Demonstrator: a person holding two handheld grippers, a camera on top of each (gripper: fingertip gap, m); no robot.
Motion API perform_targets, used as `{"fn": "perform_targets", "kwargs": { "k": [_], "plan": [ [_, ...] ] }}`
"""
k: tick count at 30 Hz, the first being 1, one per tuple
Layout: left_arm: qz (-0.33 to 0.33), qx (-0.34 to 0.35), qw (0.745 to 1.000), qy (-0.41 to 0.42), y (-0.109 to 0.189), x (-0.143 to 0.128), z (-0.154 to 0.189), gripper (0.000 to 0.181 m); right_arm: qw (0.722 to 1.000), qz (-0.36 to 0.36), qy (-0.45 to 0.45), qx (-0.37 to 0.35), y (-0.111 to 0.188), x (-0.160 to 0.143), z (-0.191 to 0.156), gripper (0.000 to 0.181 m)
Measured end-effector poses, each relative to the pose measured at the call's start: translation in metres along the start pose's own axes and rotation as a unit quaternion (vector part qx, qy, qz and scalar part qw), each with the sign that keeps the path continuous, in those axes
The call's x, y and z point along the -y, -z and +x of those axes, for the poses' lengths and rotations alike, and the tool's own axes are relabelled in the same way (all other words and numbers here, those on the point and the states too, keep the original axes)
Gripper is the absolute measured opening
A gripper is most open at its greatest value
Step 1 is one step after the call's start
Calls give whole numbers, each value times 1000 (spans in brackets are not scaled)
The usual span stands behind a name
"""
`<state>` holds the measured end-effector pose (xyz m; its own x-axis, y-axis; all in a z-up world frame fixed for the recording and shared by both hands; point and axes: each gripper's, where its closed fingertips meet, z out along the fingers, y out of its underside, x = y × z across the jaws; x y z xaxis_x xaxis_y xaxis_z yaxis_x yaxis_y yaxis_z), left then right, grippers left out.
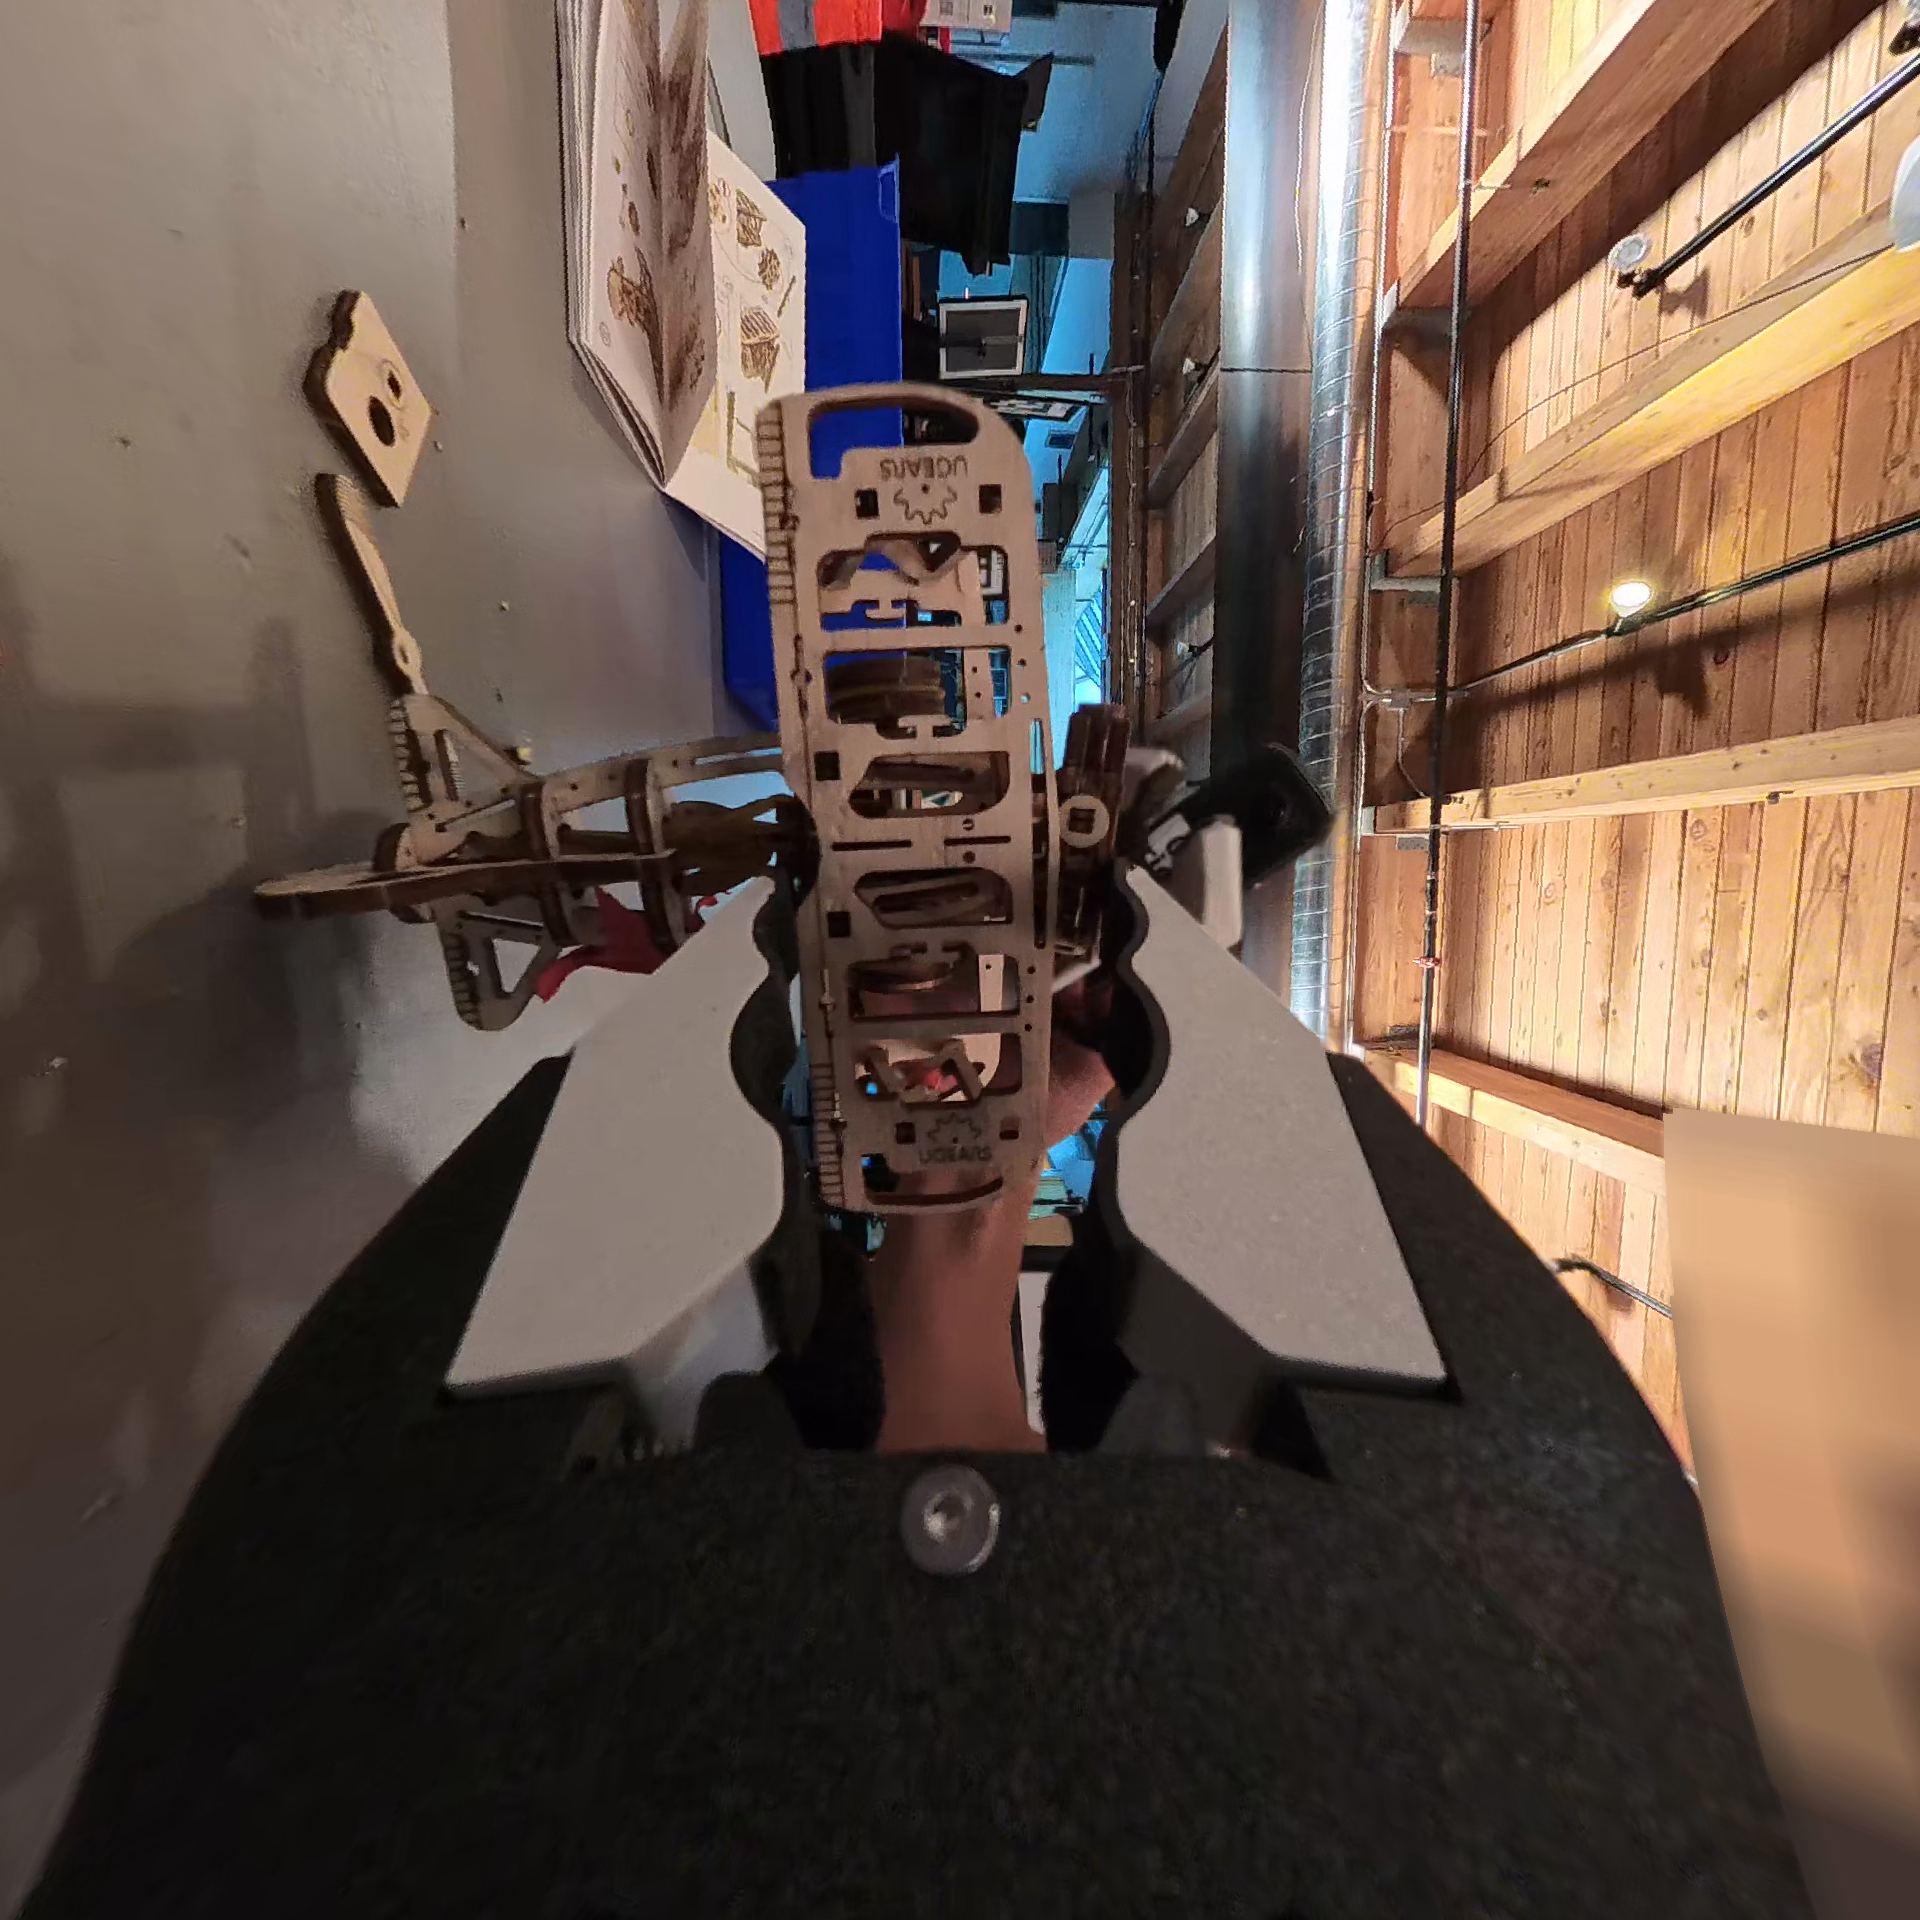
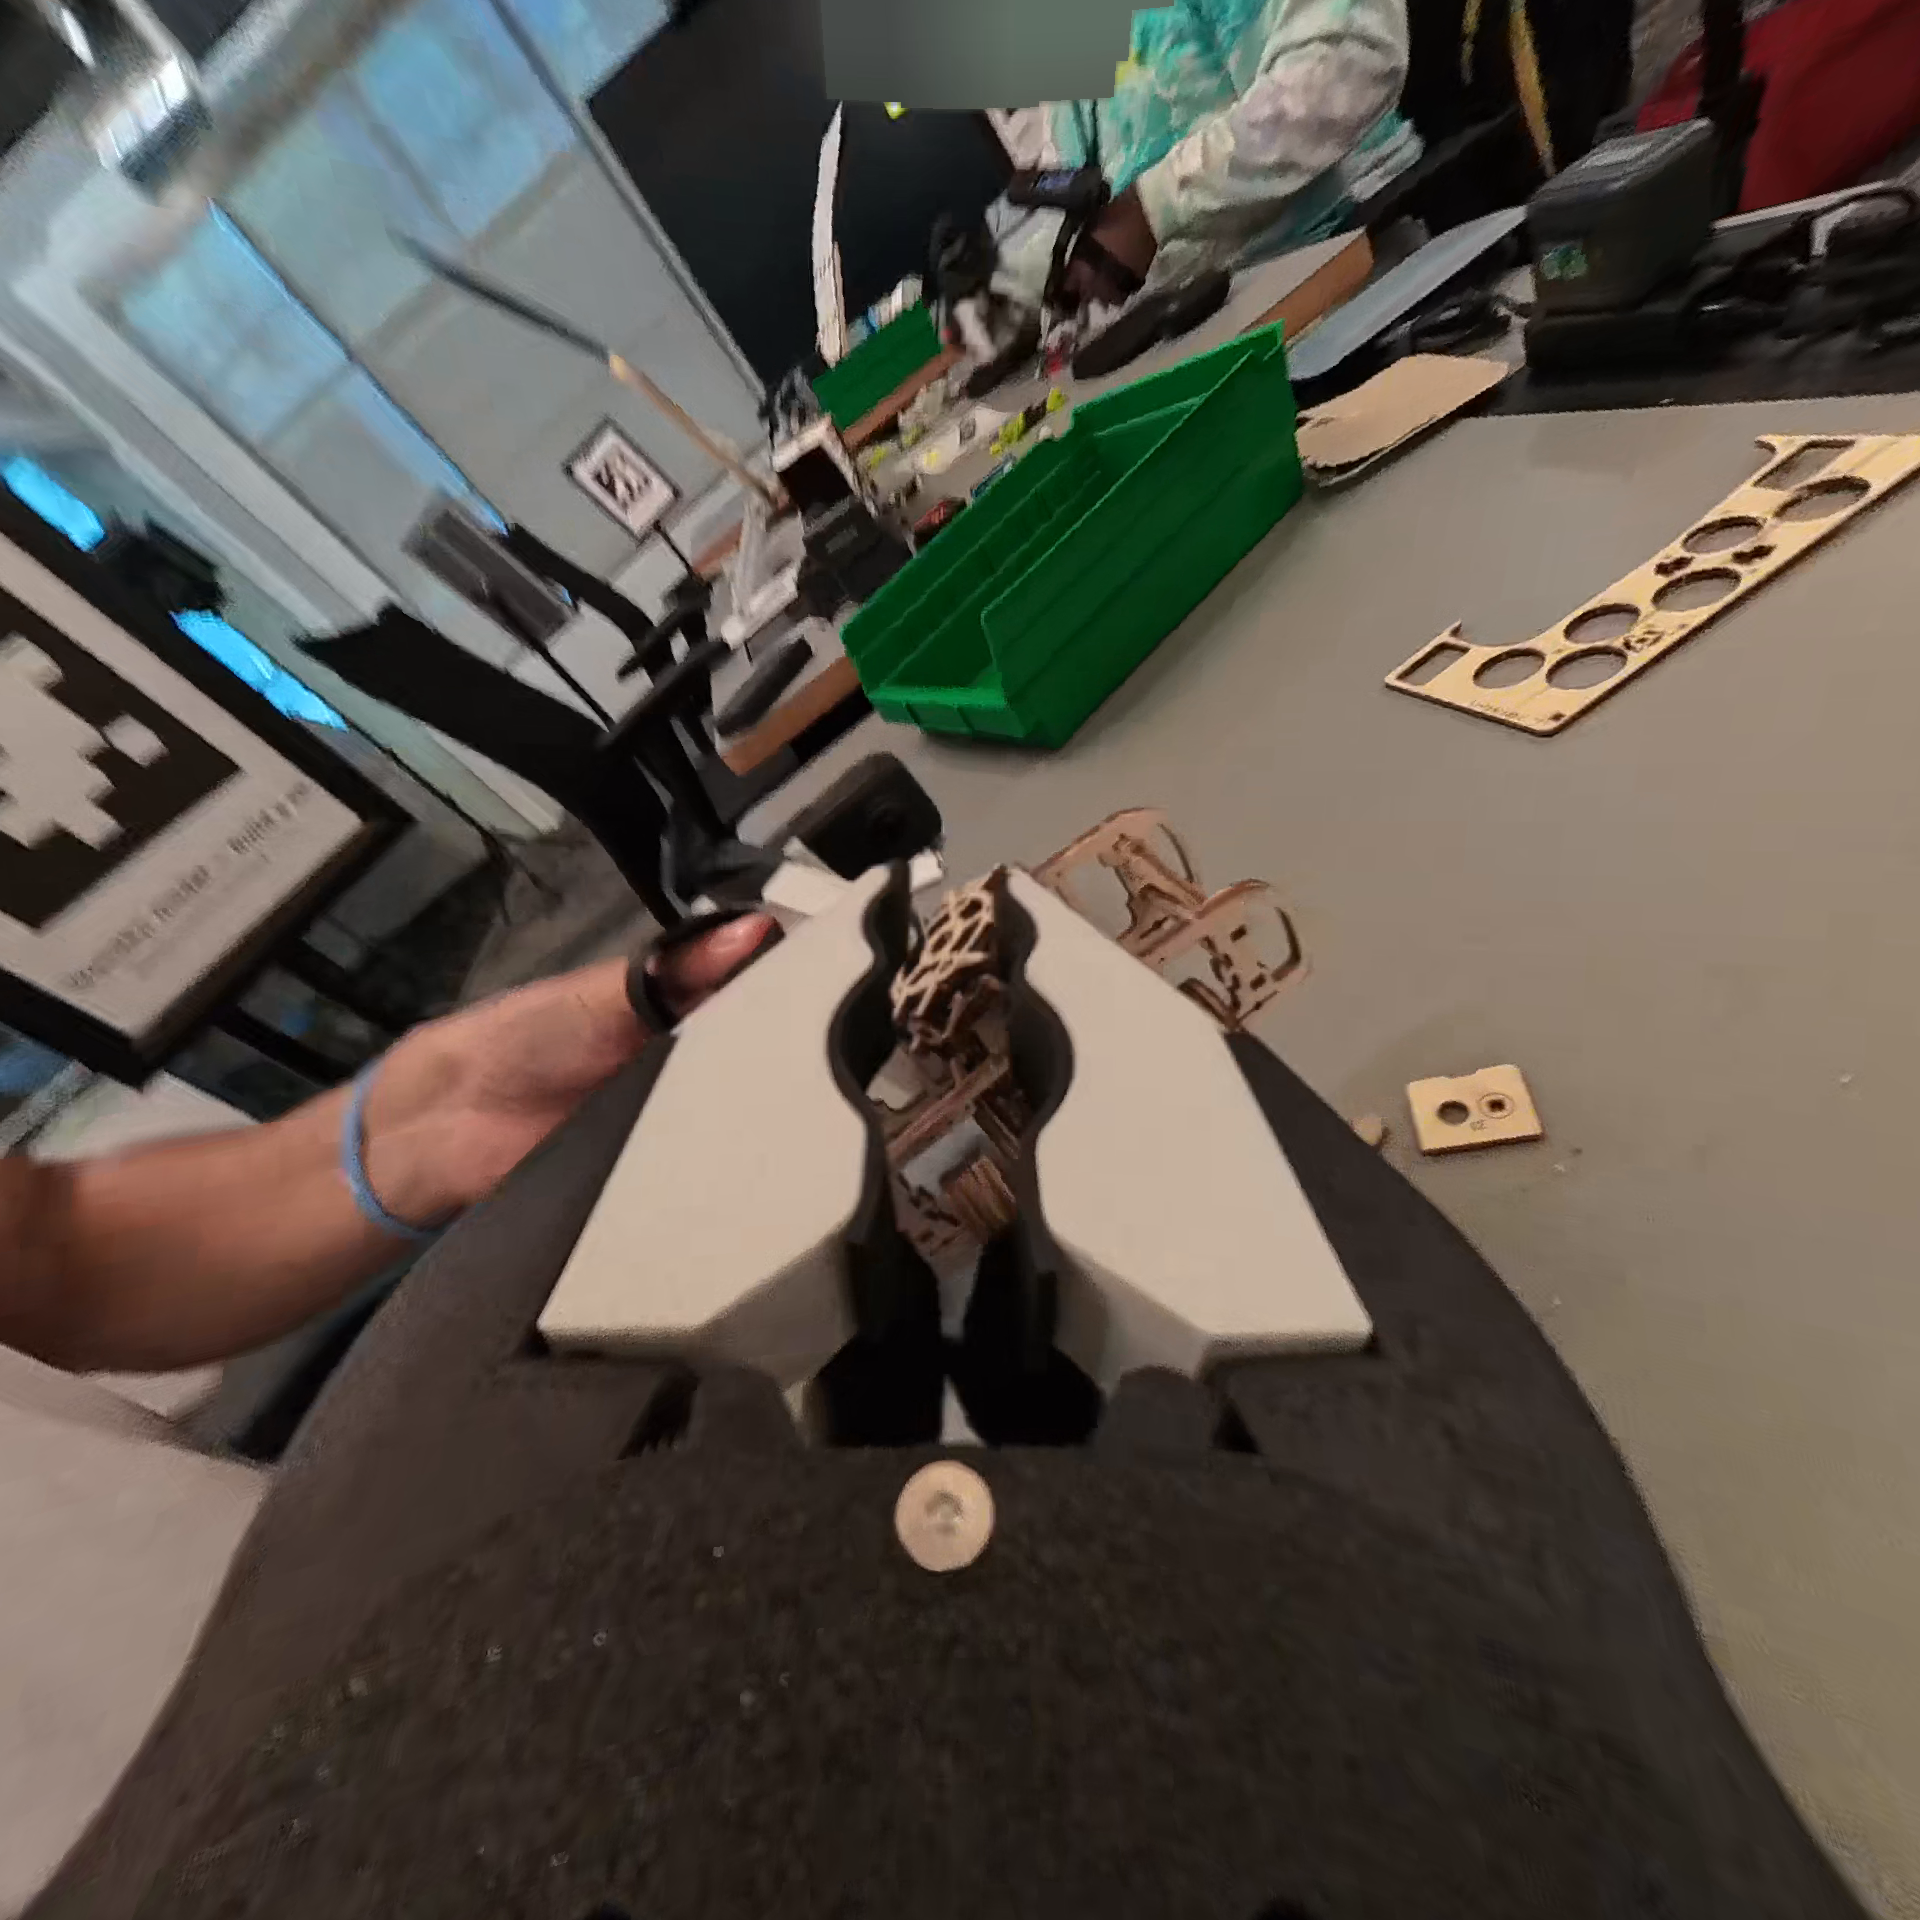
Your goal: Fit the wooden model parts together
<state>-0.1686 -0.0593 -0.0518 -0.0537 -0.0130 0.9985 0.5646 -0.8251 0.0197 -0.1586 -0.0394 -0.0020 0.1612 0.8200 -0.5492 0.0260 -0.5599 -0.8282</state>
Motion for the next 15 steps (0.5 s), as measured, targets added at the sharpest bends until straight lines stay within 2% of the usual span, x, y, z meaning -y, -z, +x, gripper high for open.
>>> {"fn": "perform_targets", "kwargs": {
  "k": [2,3,5,6,9,12,15],
  "plan": [
    [5,-1,1000,-4,3,0,0,54,998,-1,-57,-12,6,0,7,26],
    [6,-2,1000,-6,4,-1,0,54,995,-30,-97,-18,7,-11,12,35],
    [10,-4,1000,-11,6,-2,0,55,975,-101,-196,24,6,-36,5,59],
    [10,-5,1000,-14,6,-3,0,55,965,-105,-237,47,5,-40,2,71],
    [13,-19,1000,-21,8,-5,0,55,953,-120,-274,40,1,-58,14,100],
    [12,-31,999,-23,10,-7,0,55,935,-115,-323,90,-9,-64,11,95],
    [12,-34,999,-24,11,-9,1,55,912,-102,-372,141,-16,-63,6,80]
  ]
}}
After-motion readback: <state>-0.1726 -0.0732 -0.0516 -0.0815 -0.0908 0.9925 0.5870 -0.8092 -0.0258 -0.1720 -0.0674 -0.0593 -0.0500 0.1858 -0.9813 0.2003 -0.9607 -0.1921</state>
